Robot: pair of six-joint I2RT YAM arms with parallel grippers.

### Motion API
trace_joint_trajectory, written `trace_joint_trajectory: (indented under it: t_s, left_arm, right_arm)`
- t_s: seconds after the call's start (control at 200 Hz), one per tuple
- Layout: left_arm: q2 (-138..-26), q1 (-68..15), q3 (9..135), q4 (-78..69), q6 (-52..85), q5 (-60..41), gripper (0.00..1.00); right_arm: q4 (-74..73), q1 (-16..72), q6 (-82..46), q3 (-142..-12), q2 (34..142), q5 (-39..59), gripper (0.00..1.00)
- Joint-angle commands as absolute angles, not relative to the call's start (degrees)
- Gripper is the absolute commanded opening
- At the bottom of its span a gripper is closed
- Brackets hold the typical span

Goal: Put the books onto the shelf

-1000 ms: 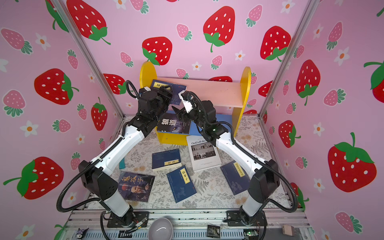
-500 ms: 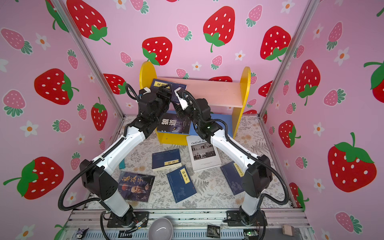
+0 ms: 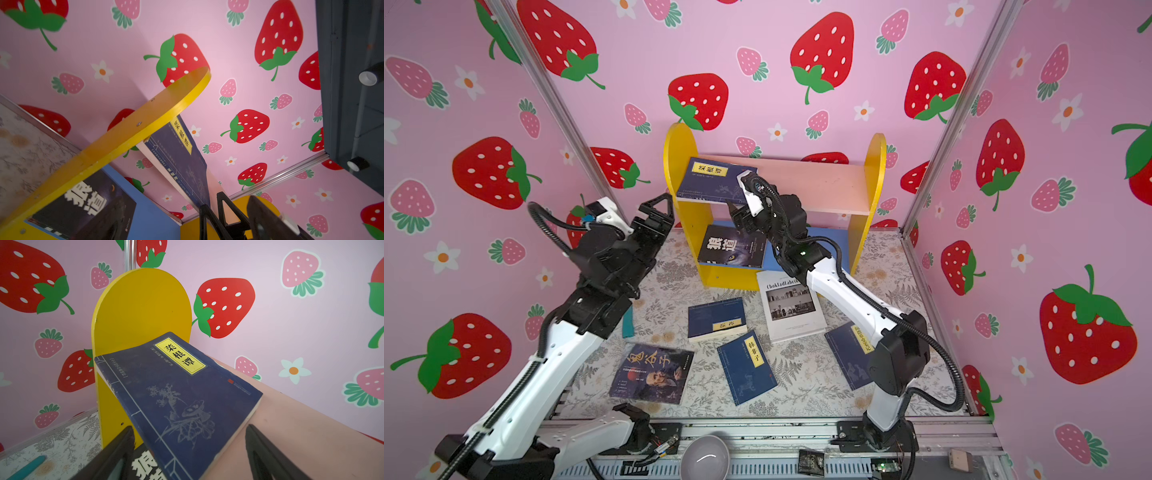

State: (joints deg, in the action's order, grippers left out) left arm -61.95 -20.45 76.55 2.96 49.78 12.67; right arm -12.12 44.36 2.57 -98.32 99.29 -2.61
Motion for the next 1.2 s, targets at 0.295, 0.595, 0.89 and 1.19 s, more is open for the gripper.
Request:
trace_joint_trajectory:
  t_s: [0.295,0.595,0.89,1.19]
  left_arm:
    - [-80.46,-14.18,105.95,20.66,18.23,0.03,0.88]
    - [-87.09,-12.42,108.31,13.71,17.39,-1.74,0.84]
    - [-87.89,-11.07,105.38,5.21,19.64,-5.54,0.86]
    - [-91.22,-10.93,108.69,3.78,21.84,-13.76,0.86]
  right_arm:
    - [0.11,42.84,-19.74,-107.65,97.50,-2.38,0.88]
    - [12.89,42.13,-28.94,-122.59,106.27,-4.15,0.81]
    - [22.77,42.18,-36.23,-134.80,114.80,-2.15,0.80]
    - [26.40,42.27,-40.23,-140.09,119.67,-1.15,0.78]
